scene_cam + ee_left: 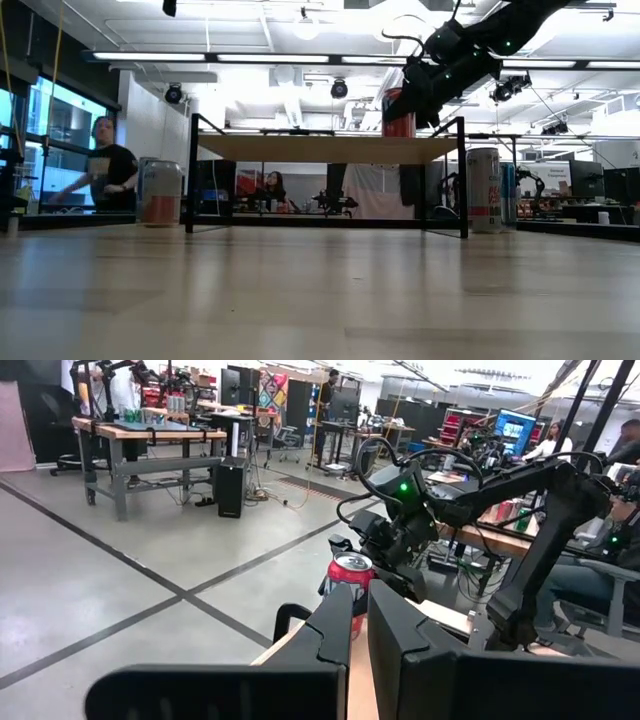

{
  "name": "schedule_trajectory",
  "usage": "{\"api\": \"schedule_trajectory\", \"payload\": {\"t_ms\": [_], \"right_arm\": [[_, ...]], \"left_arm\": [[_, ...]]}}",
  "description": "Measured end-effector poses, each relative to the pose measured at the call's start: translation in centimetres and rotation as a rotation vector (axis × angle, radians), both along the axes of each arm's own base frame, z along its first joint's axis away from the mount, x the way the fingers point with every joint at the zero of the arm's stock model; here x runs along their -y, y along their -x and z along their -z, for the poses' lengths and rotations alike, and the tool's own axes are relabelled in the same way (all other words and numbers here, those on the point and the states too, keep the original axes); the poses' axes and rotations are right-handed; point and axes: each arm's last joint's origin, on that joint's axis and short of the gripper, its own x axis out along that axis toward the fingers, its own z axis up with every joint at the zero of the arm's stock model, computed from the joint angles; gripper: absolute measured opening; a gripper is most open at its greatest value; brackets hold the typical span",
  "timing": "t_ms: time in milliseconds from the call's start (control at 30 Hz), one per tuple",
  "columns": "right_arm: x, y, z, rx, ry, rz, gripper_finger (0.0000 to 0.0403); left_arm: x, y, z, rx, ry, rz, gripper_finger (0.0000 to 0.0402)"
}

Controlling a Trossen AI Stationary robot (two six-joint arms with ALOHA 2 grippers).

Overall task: Place canned beverage on shelf
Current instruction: Put the top red soda can on the shelf

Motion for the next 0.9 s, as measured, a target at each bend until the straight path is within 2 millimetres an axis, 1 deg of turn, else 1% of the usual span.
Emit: {"api": "schedule_trajectory", "payload": {"t_ms": [167, 367, 400, 533, 667, 900], "right_arm": [[0.0, 0.0, 0.0, -0.009, 0.007, -0.007, 0.0341], [0.0, 0.1, 0.1, -0.028, 0.018, 0.006, 0.0392], [0.0, 0.1, 0.2, -0.032, 0.010, 0.008, 0.0396], [-0.4, 0.5, 0.1, -0.066, 0.015, -0.012, 0.0390], [-1.1, 1.1, -0.8, -0.069, 0.040, -0.026, 0.0389], [-3.0, 3.0, -3.3, -0.049, 0.091, -0.033, 0.0388]], "left_arm": [[0.0, 0.0, 0.0, 0.000, 0.000, 0.000, 0.0000], [0.0, 0.0, 0.0, 0.000, 0.000, 0.000, 0.0000], [0.0, 0.0, 0.0, 0.000, 0.000, 0.000, 0.0000], [0.0, 0.0, 0.0, -0.001, 0.000, 0.000, 0.0000], [0.0, 0.0, 0.0, -0.001, 0.000, 0.000, 0.0000], [0.0, 0.0, 0.0, -0.001, 0.000, 0.009, 0.0000]]}}
